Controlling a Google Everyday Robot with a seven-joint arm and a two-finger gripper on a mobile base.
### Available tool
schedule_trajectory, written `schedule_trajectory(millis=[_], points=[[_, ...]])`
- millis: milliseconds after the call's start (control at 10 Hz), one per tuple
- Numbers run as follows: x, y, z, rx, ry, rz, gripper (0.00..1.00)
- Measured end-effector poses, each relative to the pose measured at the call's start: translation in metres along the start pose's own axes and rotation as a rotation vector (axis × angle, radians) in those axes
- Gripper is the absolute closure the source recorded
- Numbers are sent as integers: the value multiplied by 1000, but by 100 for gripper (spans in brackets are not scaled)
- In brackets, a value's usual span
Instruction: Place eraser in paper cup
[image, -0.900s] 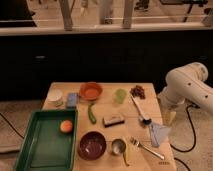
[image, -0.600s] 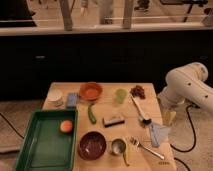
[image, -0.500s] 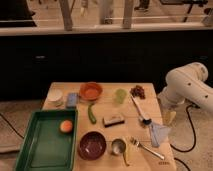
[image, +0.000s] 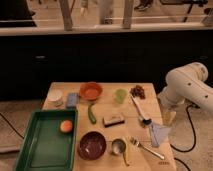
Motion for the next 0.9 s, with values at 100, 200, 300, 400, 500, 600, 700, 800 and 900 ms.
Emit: schedule_trajectory(millis=[100,200,300,400,500,600,700,800,900], points=[[0,0,0,0,0,0,20],[0,0,0,0,0,0,20],[0,0,0,0,0,0,20],[0,0,0,0,0,0,20],[-1,1,1,0,0,-3,20],[-7,6,8,0,-2,-15,20],[-19,11,16,0,-4,-27,20],[-30,13,22,0,-7,-43,20],[-34,16,24,1,-8,-51,20]])
